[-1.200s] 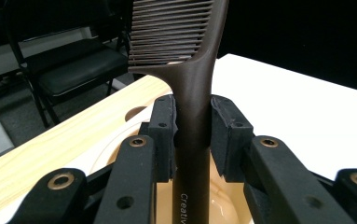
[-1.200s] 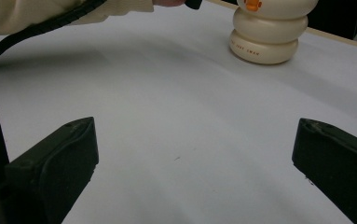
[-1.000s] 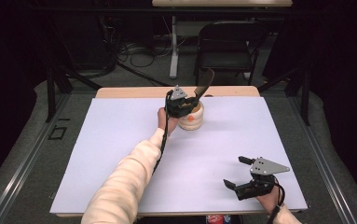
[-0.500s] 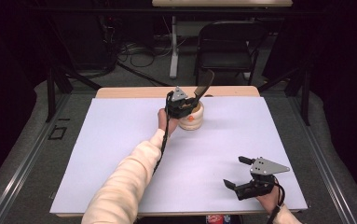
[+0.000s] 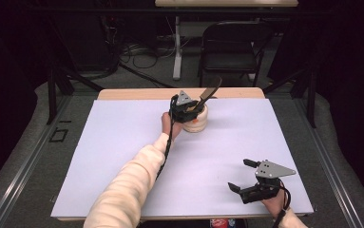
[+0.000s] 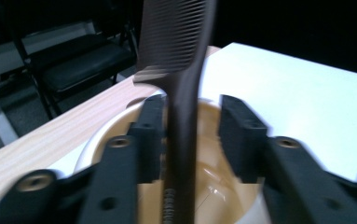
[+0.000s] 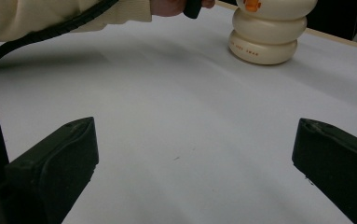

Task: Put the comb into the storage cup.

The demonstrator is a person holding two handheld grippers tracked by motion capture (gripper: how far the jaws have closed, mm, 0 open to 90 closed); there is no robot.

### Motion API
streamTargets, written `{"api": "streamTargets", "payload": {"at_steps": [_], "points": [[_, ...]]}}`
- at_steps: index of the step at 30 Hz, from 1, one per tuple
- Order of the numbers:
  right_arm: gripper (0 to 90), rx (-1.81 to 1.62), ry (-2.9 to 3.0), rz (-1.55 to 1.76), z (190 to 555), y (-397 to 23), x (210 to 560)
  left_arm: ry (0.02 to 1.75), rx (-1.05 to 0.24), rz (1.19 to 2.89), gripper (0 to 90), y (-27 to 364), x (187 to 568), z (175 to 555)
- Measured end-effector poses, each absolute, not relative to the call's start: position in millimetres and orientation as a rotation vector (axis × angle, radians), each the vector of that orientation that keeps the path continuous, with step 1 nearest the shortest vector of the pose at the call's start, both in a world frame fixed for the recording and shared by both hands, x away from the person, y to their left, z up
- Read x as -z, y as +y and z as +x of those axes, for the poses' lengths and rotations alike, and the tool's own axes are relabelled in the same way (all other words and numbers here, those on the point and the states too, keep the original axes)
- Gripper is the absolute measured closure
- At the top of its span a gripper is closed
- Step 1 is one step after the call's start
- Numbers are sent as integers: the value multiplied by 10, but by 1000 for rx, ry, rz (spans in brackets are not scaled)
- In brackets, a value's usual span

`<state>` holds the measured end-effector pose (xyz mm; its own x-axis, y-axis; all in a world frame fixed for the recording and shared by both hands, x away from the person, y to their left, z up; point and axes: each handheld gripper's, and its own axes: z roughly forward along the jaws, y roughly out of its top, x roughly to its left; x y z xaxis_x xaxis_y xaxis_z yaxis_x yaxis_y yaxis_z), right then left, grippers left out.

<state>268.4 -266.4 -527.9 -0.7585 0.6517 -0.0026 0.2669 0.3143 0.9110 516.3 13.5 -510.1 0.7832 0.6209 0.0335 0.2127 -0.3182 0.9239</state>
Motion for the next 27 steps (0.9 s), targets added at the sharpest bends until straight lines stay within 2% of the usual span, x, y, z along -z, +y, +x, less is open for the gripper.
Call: {"api": "streamTargets", "payload": {"at_steps": [1,7,12,27], "points": [[0,-1428,2216,819,2684,-2664,5279,624,-463,1888,538,149,5087,5159],[0,-1427,2218,819,2686,-2660,5280,635,-459,1900,334,190,4983,5118],[0,-1425,2218,821,2688,-2659,5281,635,-471,1921,207,225,4883,5075],[0,-1420,2220,826,2691,-2656,5284,647,-457,2026,32,399,4679,4934]]}}
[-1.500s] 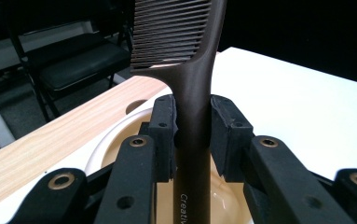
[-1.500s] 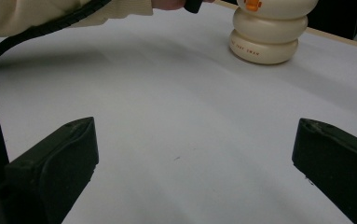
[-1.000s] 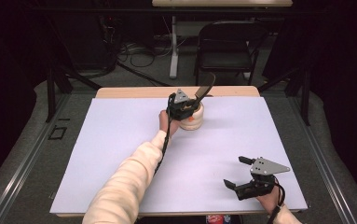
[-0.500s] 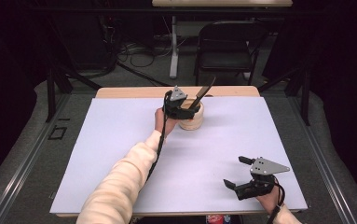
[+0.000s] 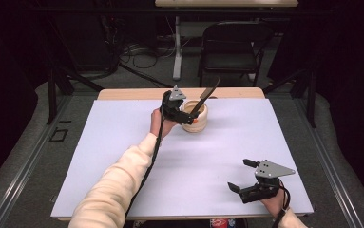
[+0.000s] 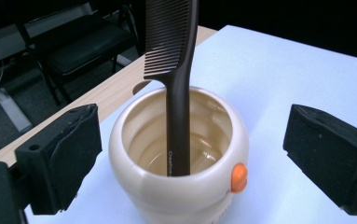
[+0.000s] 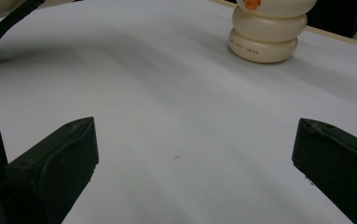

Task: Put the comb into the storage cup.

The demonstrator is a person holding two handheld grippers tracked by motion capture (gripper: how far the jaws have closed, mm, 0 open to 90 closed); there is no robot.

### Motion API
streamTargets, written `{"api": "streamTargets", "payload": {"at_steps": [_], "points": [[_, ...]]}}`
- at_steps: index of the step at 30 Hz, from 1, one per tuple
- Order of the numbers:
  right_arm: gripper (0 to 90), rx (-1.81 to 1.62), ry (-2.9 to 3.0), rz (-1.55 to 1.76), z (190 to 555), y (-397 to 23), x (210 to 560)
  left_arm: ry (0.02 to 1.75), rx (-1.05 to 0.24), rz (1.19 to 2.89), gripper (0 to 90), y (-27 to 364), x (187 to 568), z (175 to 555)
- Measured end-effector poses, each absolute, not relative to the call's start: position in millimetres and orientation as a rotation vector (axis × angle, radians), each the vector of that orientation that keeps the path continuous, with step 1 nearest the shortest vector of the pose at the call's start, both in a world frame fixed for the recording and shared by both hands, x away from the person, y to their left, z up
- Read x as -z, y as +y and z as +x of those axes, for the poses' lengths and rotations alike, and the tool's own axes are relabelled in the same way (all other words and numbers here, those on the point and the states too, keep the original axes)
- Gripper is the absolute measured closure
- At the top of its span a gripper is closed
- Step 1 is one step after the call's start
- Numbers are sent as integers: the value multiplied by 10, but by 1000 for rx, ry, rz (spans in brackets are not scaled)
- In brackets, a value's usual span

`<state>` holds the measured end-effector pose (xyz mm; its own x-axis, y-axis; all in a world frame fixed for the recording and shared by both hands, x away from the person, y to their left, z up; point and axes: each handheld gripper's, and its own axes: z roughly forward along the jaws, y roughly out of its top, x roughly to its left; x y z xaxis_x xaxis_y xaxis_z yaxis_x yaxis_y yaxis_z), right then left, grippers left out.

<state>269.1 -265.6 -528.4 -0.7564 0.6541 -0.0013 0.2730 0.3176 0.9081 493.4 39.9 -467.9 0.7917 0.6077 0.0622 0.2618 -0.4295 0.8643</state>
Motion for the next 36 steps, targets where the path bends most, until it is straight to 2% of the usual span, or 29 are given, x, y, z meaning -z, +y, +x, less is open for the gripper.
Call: {"api": "streamTargets", "payload": {"at_steps": [5,36], "points": [[0,-1421,2220,825,2690,-2656,5284,649,-462,2032,8,459,4638,4876],[0,-1424,2220,826,2703,-2647,5288,716,-457,2107,0,1041,4632,4435]]}}
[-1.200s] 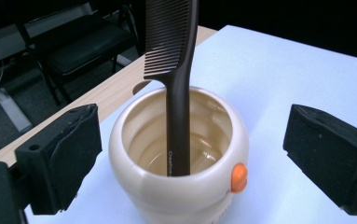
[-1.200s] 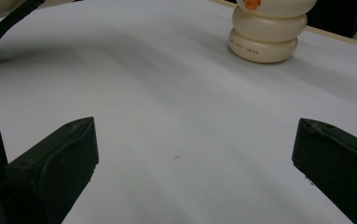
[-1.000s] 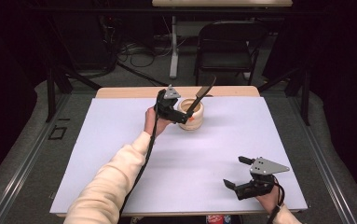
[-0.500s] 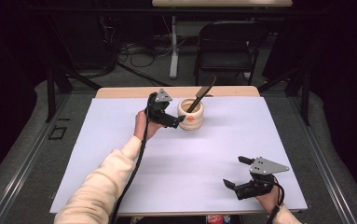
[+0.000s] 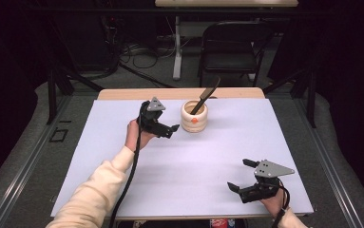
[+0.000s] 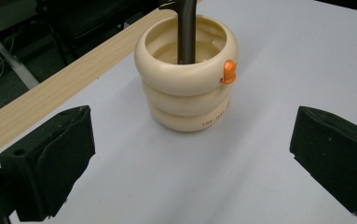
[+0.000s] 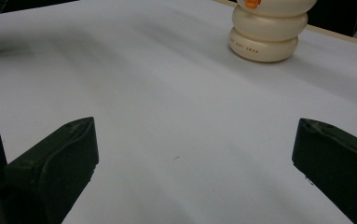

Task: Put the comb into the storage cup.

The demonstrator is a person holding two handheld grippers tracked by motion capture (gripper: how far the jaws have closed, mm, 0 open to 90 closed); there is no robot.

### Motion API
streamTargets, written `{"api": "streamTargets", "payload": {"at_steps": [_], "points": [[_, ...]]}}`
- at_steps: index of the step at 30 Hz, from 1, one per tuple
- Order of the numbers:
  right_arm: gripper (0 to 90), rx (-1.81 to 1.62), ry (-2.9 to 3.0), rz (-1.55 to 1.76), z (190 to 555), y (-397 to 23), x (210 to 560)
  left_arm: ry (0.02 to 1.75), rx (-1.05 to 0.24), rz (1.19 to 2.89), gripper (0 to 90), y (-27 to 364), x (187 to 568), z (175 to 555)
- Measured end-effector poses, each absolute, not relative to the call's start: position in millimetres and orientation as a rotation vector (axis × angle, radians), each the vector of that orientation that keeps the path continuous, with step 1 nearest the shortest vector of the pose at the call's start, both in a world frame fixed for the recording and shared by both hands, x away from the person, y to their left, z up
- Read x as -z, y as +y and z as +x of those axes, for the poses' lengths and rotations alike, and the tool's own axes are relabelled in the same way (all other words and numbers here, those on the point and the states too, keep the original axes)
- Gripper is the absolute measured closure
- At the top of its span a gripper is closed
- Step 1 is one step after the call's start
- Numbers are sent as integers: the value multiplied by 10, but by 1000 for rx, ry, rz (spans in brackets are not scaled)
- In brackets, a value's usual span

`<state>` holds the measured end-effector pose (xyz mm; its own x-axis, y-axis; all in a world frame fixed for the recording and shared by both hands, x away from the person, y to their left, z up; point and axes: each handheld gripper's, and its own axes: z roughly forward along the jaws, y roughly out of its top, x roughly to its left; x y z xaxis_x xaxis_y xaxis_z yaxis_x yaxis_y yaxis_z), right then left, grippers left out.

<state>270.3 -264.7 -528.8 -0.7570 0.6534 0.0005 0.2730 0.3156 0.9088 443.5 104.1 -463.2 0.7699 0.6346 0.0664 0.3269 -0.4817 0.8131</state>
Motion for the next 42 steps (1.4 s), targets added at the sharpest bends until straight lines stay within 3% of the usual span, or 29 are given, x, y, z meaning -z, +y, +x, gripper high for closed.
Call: {"api": "streamTargets", "payload": {"at_steps": [42], "points": [[0,-1418,2225,831,2704,-2641,5288,796,-470,2070,0,1636,4861,3835]]}}
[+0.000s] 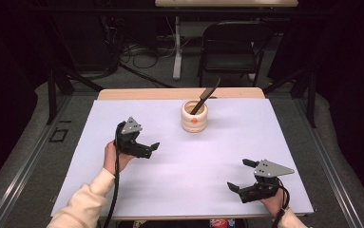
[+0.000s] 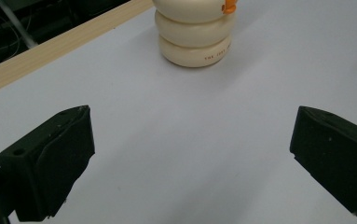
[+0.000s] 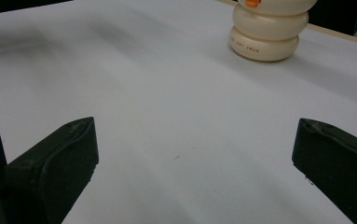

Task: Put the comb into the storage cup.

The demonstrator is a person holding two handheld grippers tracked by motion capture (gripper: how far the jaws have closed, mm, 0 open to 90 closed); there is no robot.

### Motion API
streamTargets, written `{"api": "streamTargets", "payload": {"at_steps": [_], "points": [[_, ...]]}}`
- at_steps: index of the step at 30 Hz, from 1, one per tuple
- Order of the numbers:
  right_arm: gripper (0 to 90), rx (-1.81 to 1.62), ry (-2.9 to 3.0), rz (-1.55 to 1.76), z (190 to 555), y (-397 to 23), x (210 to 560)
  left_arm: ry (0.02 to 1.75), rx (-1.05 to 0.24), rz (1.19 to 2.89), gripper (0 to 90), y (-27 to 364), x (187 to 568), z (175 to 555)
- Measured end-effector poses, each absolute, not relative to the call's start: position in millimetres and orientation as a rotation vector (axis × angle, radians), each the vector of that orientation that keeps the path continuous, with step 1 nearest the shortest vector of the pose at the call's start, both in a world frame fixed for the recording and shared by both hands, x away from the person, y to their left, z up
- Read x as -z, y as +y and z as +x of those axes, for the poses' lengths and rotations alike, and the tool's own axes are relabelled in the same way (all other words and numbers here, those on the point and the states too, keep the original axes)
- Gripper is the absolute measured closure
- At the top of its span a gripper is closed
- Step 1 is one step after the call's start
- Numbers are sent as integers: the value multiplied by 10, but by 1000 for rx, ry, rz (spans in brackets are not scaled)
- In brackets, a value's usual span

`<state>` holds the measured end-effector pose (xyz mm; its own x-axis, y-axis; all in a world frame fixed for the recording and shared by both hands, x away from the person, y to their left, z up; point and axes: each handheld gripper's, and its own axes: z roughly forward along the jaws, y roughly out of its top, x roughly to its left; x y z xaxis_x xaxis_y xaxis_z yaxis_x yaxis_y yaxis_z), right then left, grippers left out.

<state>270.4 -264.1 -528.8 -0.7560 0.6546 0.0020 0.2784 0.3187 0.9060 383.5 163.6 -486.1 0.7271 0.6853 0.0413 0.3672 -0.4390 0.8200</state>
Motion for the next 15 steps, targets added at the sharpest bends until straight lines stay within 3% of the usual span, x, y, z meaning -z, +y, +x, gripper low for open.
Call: {"api": "streamTargets", "payload": {"at_steps": [15], "points": [[0,-1415,2228,830,2704,-2642,5287,793,-489,2045,0,1741,4859,3581]]}}
